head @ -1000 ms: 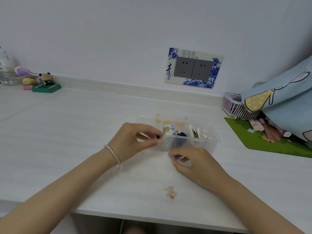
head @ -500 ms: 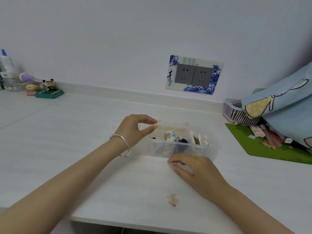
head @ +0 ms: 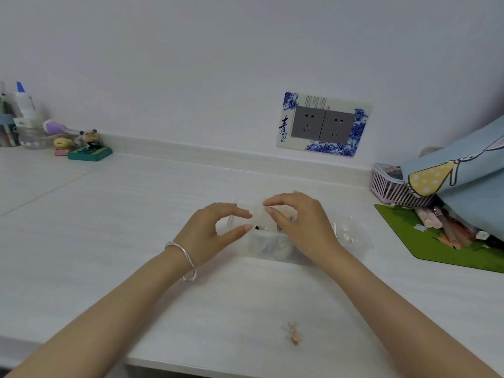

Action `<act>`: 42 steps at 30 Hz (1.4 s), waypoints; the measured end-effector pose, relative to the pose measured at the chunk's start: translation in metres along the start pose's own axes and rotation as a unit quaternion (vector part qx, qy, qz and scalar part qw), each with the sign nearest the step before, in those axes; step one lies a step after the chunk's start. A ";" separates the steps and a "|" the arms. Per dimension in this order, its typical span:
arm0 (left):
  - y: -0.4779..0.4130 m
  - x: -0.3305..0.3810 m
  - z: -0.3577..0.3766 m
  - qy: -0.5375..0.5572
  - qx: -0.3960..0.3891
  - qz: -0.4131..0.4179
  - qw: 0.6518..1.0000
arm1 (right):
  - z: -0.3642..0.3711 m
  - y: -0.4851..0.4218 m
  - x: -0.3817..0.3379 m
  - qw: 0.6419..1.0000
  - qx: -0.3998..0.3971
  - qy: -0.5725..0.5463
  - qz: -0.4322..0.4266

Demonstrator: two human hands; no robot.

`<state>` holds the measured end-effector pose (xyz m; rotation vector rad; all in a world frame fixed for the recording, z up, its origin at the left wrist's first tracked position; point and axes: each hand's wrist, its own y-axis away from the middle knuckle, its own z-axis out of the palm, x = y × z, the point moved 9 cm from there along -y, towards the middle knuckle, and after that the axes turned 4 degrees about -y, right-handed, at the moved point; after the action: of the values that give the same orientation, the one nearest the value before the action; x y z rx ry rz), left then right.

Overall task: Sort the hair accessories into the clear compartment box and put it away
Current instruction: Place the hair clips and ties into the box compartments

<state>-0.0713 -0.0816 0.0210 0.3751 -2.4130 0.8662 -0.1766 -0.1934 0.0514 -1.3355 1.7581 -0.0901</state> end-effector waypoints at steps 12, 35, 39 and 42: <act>0.021 0.066 0.022 0.010 -0.101 0.178 0.979 | -0.054 0.067 0.014 0.988 0.089 0.082 -0.099; 0.029 0.073 0.049 0.110 -0.155 0.093 0.977 | -0.038 0.074 0.029 0.998 0.051 0.009 -0.047; -0.016 0.050 -0.007 0.053 0.022 0.045 0.997 | -0.037 0.072 0.029 0.998 0.054 0.002 -0.044; -0.038 0.028 0.002 -0.065 -0.016 -0.008 0.998 | -0.036 0.072 0.029 0.997 0.054 0.002 -0.048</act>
<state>-0.0788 -0.1132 0.0549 0.4504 -2.5369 0.8185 -0.2543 -0.2025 0.0169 -1.3412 1.6683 -0.2389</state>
